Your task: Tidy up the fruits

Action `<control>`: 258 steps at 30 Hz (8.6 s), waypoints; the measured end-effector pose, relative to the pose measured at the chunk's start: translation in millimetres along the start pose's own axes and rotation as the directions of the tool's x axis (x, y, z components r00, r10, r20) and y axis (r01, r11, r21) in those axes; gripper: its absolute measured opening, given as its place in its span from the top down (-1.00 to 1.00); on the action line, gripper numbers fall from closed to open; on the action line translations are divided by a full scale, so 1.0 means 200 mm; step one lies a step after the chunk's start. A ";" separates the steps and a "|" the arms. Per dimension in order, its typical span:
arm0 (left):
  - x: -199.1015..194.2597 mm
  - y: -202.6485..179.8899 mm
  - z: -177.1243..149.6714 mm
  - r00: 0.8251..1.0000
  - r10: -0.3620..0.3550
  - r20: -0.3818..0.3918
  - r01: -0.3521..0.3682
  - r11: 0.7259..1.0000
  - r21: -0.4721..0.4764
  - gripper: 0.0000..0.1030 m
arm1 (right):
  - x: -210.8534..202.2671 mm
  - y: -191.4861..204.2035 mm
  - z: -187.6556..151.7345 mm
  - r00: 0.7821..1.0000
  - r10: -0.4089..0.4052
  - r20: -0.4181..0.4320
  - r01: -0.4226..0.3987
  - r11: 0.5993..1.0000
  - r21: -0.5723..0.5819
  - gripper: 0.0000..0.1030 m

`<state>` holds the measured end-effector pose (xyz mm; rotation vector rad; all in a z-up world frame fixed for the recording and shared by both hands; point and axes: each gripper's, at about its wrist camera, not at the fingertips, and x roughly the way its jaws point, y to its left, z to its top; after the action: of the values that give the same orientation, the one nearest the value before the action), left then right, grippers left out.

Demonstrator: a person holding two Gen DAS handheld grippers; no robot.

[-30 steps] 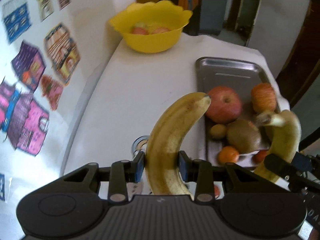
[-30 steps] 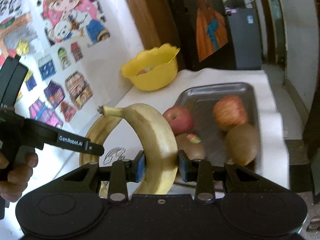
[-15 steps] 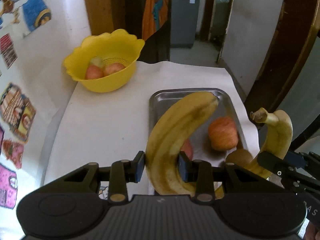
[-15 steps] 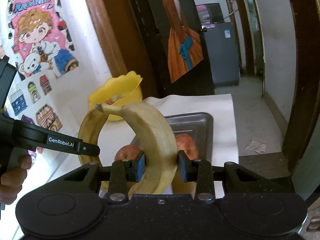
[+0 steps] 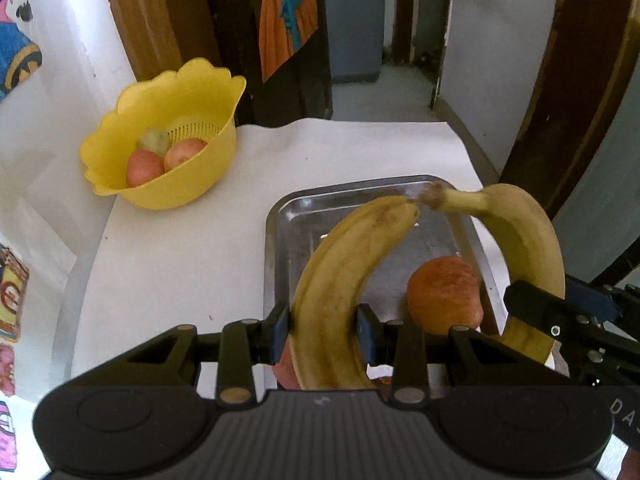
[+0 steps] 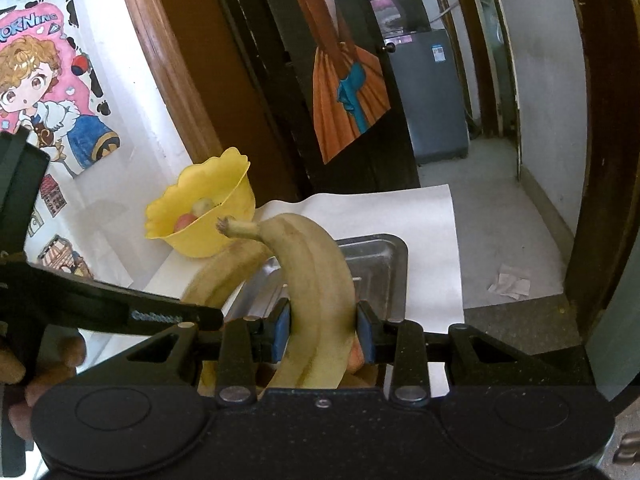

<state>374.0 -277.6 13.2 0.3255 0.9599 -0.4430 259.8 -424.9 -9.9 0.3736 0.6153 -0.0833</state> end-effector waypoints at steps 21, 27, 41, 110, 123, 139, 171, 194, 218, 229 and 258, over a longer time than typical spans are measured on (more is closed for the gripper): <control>0.07 -0.01 0.03 0.998 0.019 0.055 -0.020 1.000 0.015 0.22 | 0.22 0.02 0.04 1.000 -0.001 -0.028 0.002 0.999 0.049 0.29; 0.07 -0.03 0.03 0.997 0.016 0.075 -0.018 0.999 0.030 0.22 | 0.24 0.01 0.03 1.000 -0.008 -0.027 0.010 0.997 0.074 0.28; 0.10 -0.01 0.00 0.999 0.000 0.054 0.001 1.000 -0.004 0.16 | 0.24 0.00 0.02 1.000 0.009 -0.029 -0.006 0.996 0.090 0.25; -0.41 0.21 -1.00 0.883 0.203 0.422 -0.051 0.938 -0.344 -0.99 | -0.41 0.04 -0.48 0.966 0.130 0.223 -0.114 0.990 -0.084 -0.99; -0.54 0.16 -1.28 0.869 0.176 0.462 -0.015 0.943 -0.331 -0.99 | -0.61 0.07 -0.72 0.949 0.156 0.273 -0.110 0.978 -0.177 -0.99; -1.03 0.00 -1.73 0.787 0.259 0.560 -0.078 0.942 -0.327 -0.99 | -1.18 0.25 -1.01 0.932 0.116 0.344 -0.035 0.972 -0.234 -0.99; -0.95 0.04 -2.04 0.796 0.303 0.523 -0.083 0.912 -0.402 -0.99 | -1.19 0.32 -1.37 0.911 0.081 0.403 0.003 0.979 -0.202 -0.99; -0.87 0.07 -2.05 0.794 0.300 0.528 -0.079 0.913 -0.400 -0.99 | -1.03 0.33 -1.42 0.926 0.025 0.376 0.056 0.978 -0.202 -0.99; -0.87 0.06 -2.07 0.794 0.299 0.529 -0.083 0.916 -0.393 -0.99 | -1.01 0.33 -1.42 0.934 0.008 0.358 0.065 0.979 -0.192 -0.99; -0.87 0.06 -2.06 0.795 0.300 0.528 -0.084 0.916 -0.393 -0.99 | -1.01 0.33 -1.42 0.934 0.007 0.356 0.065 0.980 -0.190 -0.99; -0.87 0.06 -2.06 0.795 0.300 0.528 -0.085 0.916 -0.392 -0.99 | -1.01 0.33 -1.42 0.936 0.006 0.353 0.065 0.980 -0.188 -0.99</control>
<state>-0.1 -42.1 -60.9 -0.0470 0.3776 -0.1490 -48.2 -267.0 -85.7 0.1502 0.2693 -0.1145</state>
